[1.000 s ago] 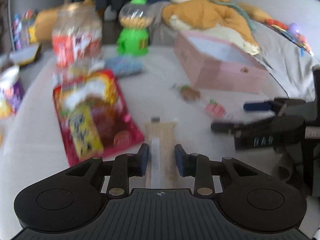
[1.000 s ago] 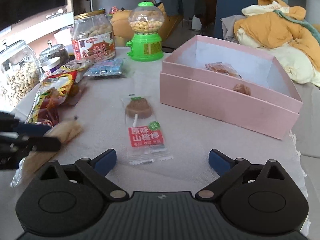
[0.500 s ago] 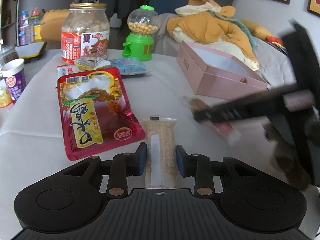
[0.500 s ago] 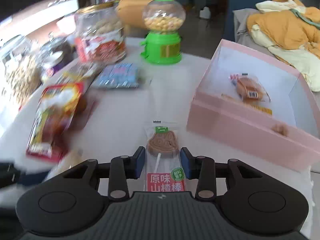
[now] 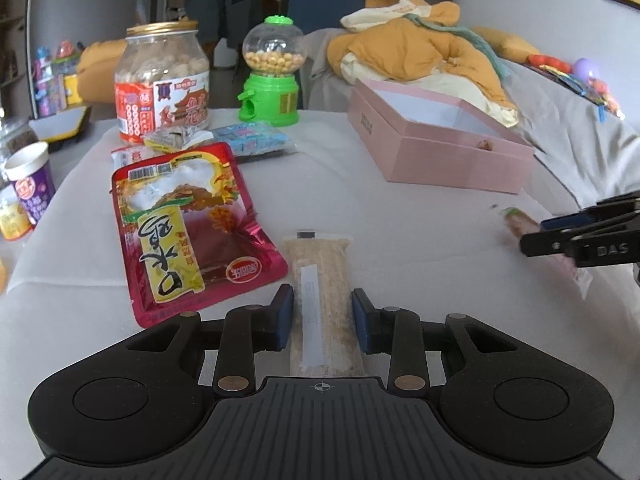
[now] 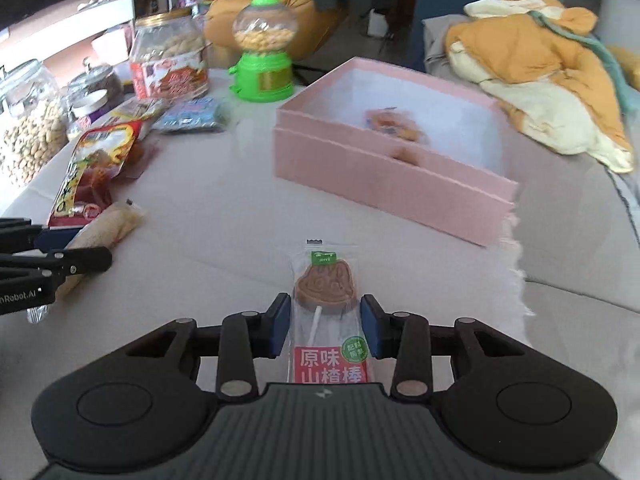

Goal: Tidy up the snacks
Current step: 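Carry the rice bar and hawthorn stick into the pink box and open both grippers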

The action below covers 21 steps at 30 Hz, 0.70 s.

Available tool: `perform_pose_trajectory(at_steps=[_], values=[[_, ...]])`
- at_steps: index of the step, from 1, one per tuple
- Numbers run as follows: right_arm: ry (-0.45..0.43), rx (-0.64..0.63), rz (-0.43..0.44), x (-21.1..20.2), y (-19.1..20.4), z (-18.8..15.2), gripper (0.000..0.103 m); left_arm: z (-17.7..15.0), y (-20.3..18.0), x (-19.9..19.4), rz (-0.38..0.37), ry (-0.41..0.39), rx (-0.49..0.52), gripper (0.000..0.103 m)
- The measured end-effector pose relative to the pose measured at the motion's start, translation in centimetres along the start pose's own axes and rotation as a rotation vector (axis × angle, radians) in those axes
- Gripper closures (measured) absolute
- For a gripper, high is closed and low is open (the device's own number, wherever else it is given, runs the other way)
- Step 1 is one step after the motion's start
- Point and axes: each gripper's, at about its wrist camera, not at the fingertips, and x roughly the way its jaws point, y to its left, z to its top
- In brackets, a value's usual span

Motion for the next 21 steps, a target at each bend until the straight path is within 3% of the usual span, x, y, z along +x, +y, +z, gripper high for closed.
perform_pose_trajectory(at_steps=[3, 5, 9, 12, 15, 17, 19, 21], values=[[-0.03, 0.025, 0.015, -1.5, -0.8, -0.2, 0.066, 0.1, 0.0, -0.8, -0.002, -0.008, -0.049, 0.07], [-0.065, 0.04, 0.03, -2.7, -1.4, -0.2, 0.066, 1.0, -1.3, -2.2, -0.025, -0.084, -0.016, 0.07], [-0.158, 0.067, 0.037, -5.4, -3.2, 1.1, 0.066, 7.3, -4.5, -4.1, -0.131, -0.274, 0.002, 0.07], [-0.226, 0.108, -0.005, -6.8, -5.3, 2.7, 0.066, 13.2, -7.0, -2.4, -0.24, -0.357, 0.006, 0.07], [-0.254, 0.14, -0.048, -6.9, -7.1, 3.2, 0.066, 18.3, -8.7, 2.4, -0.29, -0.341, -0.02, 0.069], [-0.243, 0.154, -0.068, -6.4, -8.0, 3.0, 0.066, 20.5, -9.0, 7.0, -0.291, -0.23, -0.106, 0.069], [-0.217, 0.17, -0.078, -5.3, -8.8, 2.8, 0.066, 21.1, -8.4, 11.2, -0.289, -0.151, -0.18, 0.072], [-0.188, 0.189, -0.09, -4.0, -9.7, 2.8, 0.066, 20.3, -7.0, 12.1, -0.28, -0.172, -0.194, 0.072]])
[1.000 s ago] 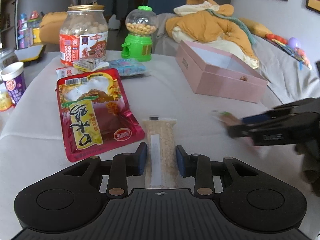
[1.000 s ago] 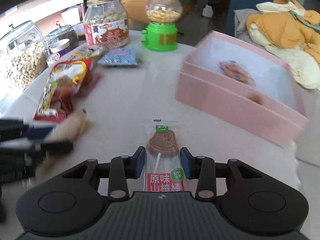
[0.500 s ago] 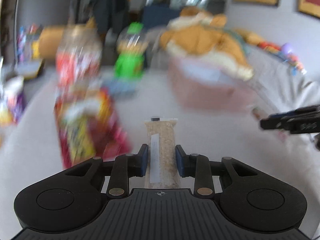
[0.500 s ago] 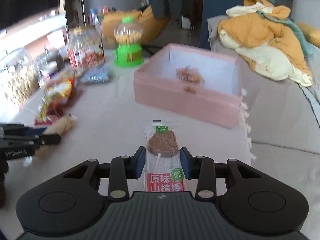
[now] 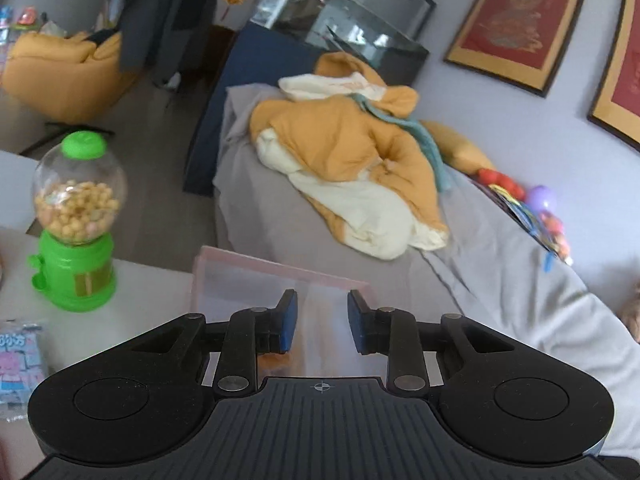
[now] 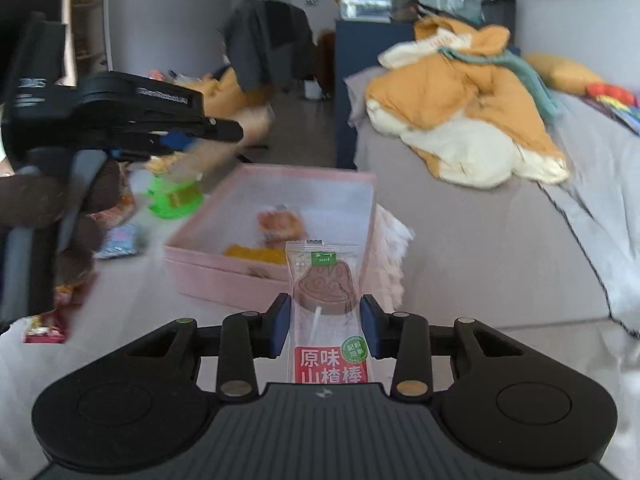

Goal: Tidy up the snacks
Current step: 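Carry the rice bar and hawthorn stick into the pink box and open both grippers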

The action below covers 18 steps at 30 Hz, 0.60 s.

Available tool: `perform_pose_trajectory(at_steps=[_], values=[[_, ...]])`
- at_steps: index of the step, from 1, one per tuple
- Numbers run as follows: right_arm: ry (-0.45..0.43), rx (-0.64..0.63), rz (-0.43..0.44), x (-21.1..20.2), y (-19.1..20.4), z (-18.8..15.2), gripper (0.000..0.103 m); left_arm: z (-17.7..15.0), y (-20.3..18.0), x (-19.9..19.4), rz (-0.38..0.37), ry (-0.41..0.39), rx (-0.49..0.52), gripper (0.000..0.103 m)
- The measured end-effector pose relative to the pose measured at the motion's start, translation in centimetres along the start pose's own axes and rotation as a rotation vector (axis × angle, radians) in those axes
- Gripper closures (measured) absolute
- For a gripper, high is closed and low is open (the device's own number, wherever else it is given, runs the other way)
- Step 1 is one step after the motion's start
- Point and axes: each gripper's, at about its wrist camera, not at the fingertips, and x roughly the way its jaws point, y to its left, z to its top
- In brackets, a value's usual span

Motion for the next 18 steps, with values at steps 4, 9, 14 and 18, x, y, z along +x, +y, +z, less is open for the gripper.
perform_pose_trajectory(at_steps=[4, 9, 14, 18], values=[[0.021, 0.042, -0.003, 2.2, -1.0, 0.7, 0.066, -1.5, 2.6, -3.4, 0.051, -0.015, 0.043, 0.072], [-0.031, 0.068, 0.062, 5.7, -0.2, 5.8, 0.063, -3.6, 5.5, -8.7, 0.144, 0.042, 0.137, 0.072], [-0.05, 0.028, 0.016, 9.9, 1.9, 10.2, 0.032, -5.4, 12.2, -15.1, 0.281, -0.01, -0.027, 0.072], [0.01, -0.01, 0.039, 10.2, 5.2, 9.2, 0.03, -6.5, 17.4, -18.1, 0.432, -0.099, -0.144, 0.072]])
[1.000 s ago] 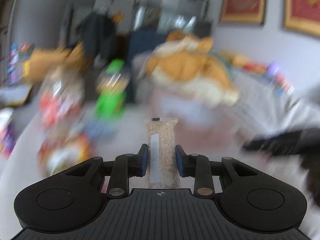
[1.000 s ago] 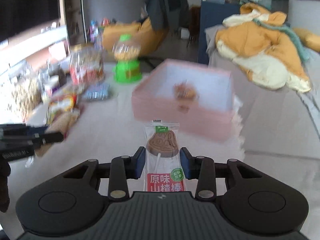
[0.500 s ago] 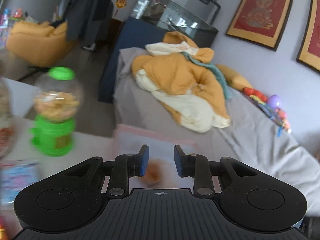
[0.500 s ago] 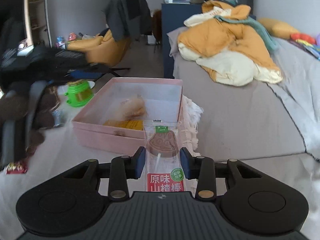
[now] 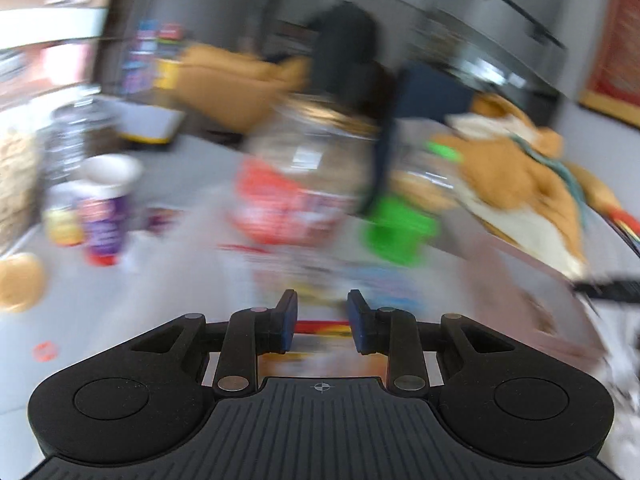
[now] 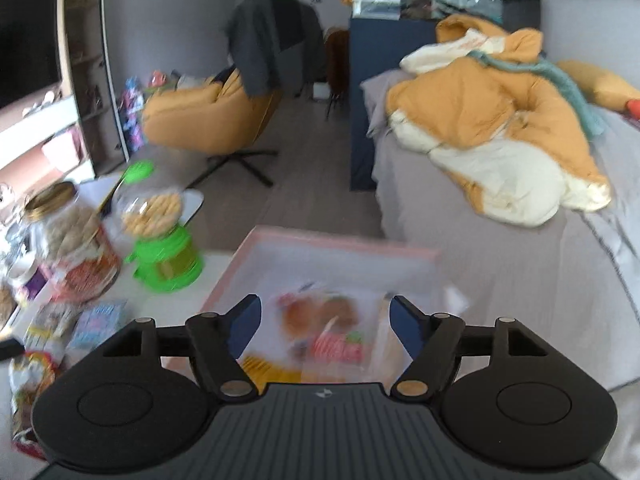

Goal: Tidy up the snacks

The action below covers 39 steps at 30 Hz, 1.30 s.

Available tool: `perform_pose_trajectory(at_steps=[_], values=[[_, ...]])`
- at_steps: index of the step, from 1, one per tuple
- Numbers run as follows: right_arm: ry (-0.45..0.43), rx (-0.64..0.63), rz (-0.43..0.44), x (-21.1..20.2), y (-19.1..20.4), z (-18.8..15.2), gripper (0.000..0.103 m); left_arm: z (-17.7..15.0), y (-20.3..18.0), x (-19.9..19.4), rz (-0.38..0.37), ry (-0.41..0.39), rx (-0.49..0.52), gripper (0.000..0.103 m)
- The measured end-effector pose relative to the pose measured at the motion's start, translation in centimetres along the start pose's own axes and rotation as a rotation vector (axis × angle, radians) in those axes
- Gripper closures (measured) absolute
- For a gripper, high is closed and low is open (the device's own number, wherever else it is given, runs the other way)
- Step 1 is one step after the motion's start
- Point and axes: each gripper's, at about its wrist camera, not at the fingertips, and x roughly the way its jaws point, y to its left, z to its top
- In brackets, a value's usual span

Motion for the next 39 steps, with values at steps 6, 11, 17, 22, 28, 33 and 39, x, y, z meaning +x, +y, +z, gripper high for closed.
perform_pose_trajectory(at_steps=[6, 11, 17, 22, 28, 33, 39], values=[[0.137, -0.043, 0.236, 0.8, 10.0, -3.3, 0.008, -0.6, 3.7, -0.1, 0.049, -0.053, -0.105, 0.072], [0.165, -0.157, 0.326, 1.2, 19.2, -5.1, 0.001, -0.4, 5.5, -1.5, 0.06, -0.127, -0.137, 0.072], [0.231, -0.332, 0.33, 2.8, 26.8, -8.5, 0.006, -0.8, 6.4, -1.7, 0.046, -0.112, -0.16, 0.072], [0.204, -0.355, 0.34, 1.1, 25.4, -9.7, 0.031, -1.4, 5.1, -1.1, -0.03, -0.063, -0.1, 0.072], [0.185, -0.288, 0.277, -1.1, 18.6, -8.8, 0.059, -2.2, 2.7, -0.7, -0.059, -0.022, -0.015, 0.072], [0.216, -0.278, 0.146, -0.7, 14.1, -10.8, 0.063, -2.8, 0.0, 0.5, -0.078, 0.056, 0.097, 0.072], [0.193, -0.163, 0.244, -2.0, 12.2, -11.2, 0.02, -3.5, -1.5, 1.6, -0.217, 0.2, 0.053, 0.069]])
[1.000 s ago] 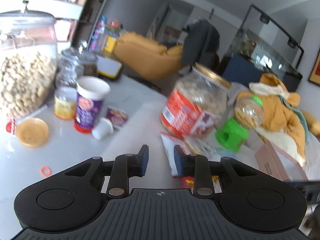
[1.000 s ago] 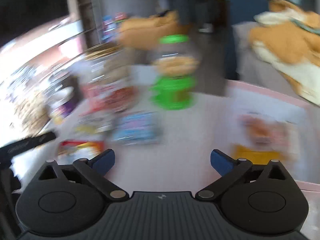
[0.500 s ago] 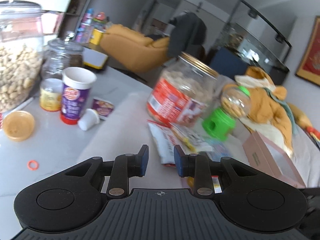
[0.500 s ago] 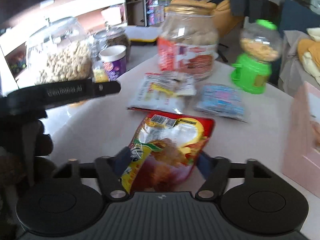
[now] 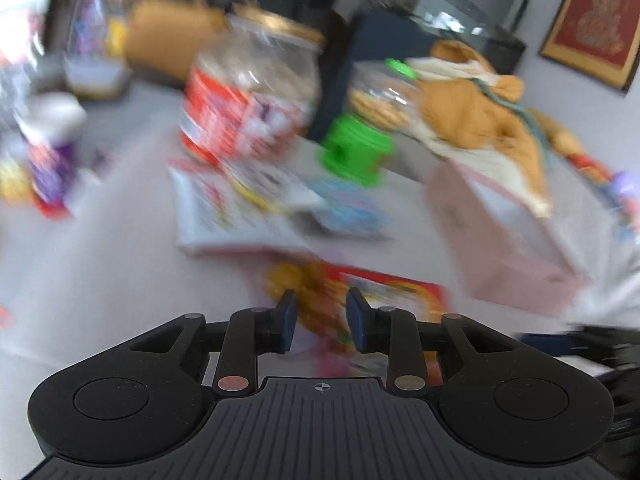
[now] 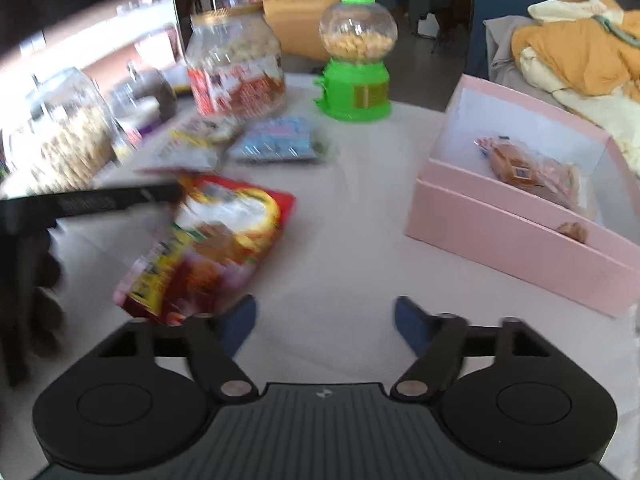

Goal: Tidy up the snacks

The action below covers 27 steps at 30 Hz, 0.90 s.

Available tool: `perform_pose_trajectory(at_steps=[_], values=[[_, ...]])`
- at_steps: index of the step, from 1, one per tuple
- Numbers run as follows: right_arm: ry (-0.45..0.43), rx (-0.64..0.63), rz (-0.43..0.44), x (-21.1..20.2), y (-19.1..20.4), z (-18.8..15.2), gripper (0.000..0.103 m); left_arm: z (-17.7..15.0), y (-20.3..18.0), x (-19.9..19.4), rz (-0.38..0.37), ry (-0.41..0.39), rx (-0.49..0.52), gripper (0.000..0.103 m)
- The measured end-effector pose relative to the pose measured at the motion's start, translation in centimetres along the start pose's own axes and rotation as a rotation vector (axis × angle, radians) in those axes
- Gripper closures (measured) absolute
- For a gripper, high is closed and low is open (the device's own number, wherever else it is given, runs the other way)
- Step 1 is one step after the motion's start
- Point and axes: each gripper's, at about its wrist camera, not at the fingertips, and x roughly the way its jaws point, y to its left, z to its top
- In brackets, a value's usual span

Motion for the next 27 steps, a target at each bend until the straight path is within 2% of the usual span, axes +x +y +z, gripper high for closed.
perform_pose_trajectory(at_steps=[1, 2, 5, 6, 10, 11, 13, 16, 19, 21, 24, 27], values=[[-0.009, 0.006, 0.02, -0.2, 0.2, 0.1, 0.016, 0.1, 0.2, -0.1, -0.031, 0.005, -0.03, 0.069], [-0.011, 0.007, 0.036, -0.1, 0.6, 0.3, 0.014, 0.4, 0.2, -0.4, -0.019, -0.011, -0.037, 0.069], [-0.004, 0.022, 0.061, 1.0, 2.4, 1.4, 0.012, 1.7, -0.2, -1.0, 0.135, -0.103, 0.031, 0.07], [0.004, 0.027, 0.065, 1.8, 3.2, 2.0, 0.011, 2.2, -0.3, -0.8, 0.153, -0.113, 0.04, 0.07], [0.055, -0.001, 0.047, 5.5, 6.7, 3.6, 0.009, 3.3, -0.1, 1.9, 0.112, -0.029, 0.052, 0.07], [0.057, -0.028, 0.036, 6.0, 7.2, 3.6, 0.007, 3.3, -0.1, 2.7, 0.123, -0.01, 0.068, 0.07], [0.033, -0.077, 0.011, 5.5, 7.6, 3.0, 0.007, 3.2, -0.1, 3.3, 0.134, -0.023, 0.101, 0.071], [0.008, -0.063, 0.004, 3.7, 5.3, 1.7, 0.007, 3.5, -0.2, 3.7, 0.12, -0.029, 0.119, 0.071], [-0.035, -0.043, -0.118, 1.8, 2.3, 0.0, 0.007, 3.0, -0.9, 3.9, 0.1, -0.002, 0.149, 0.072], [-0.061, -0.034, -0.176, 0.9, 0.7, -0.9, 0.007, 2.1, -1.9, 3.6, 0.074, 0.007, 0.207, 0.072], [-0.067, 0.008, -0.142, -0.3, -1.6, -2.5, 0.007, 0.3, -3.9, 3.4, 0.045, 0.058, 0.314, 0.068], [-0.055, 0.057, -0.088, -0.6, -3.0, -3.7, 0.002, -1.3, -6.2, 2.2, 0.091, 0.029, 0.463, 0.068]])
